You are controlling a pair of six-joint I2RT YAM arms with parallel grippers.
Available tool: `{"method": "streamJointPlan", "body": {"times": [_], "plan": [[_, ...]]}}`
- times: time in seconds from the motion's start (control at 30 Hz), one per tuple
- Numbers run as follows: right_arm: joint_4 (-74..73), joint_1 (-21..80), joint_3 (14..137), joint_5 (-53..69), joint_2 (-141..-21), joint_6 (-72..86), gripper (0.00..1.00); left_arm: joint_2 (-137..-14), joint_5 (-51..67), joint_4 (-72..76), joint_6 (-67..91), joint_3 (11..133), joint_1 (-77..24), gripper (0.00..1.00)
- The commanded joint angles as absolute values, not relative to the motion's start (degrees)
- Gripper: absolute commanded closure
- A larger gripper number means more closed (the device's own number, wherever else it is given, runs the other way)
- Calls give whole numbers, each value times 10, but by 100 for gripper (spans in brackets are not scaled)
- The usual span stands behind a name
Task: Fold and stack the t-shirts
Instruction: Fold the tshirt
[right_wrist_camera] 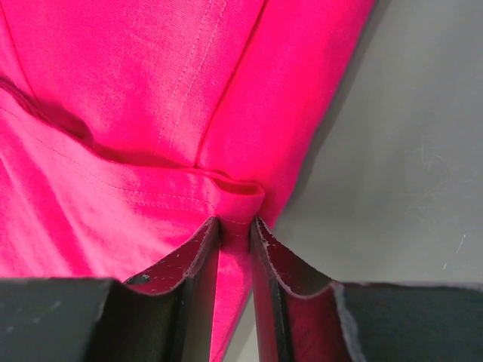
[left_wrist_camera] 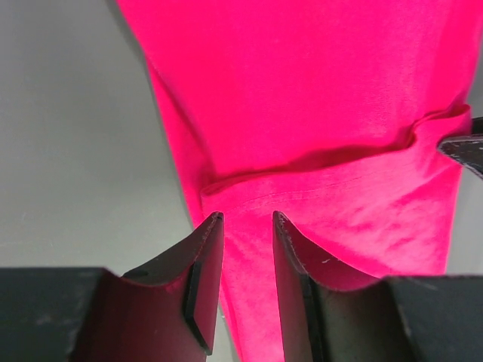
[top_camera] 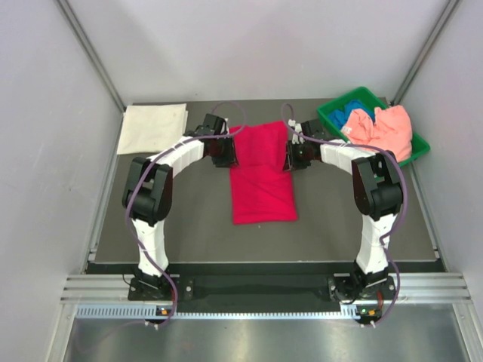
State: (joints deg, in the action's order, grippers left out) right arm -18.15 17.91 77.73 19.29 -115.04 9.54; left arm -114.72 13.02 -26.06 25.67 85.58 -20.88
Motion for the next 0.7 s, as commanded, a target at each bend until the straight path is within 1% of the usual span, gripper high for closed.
{"method": "streamJointPlan", "body": {"times": [0.0,0.1,0.13,0.2,0.3,0.47,0.5,0.57,0.6,0.63,0.67], "plan": [[-168,172,802,200,-1141,94,76,-1153,130,-262,238,850,-207,62],[-166,172,802,195,-1141,100,69,-1158,124,-274,230,853,-207,60],[-164,172,799,193,-1139,101,68,-1160,122,-276,229,853,-207,59],[-156,171,798,192,-1138,105,68,-1160,124,-275,228,849,-206,57],[-147,171,798,192,-1140,112,71,-1158,134,-262,226,839,-206,55],[-120,172,788,188,-1140,128,83,-1165,135,-249,225,832,-206,55],[-118,171,786,187,-1138,130,89,-1171,134,-250,225,834,-205,57],[-107,171,779,184,-1135,133,94,-1174,136,-251,225,838,-205,60],[-105,171,776,183,-1134,134,97,-1173,135,-250,226,838,-205,65],[-105,171,774,182,-1132,135,100,-1172,135,-248,228,838,-205,79],[-101,171,773,180,-1131,135,100,-1169,131,-248,229,838,-205,87]]}}
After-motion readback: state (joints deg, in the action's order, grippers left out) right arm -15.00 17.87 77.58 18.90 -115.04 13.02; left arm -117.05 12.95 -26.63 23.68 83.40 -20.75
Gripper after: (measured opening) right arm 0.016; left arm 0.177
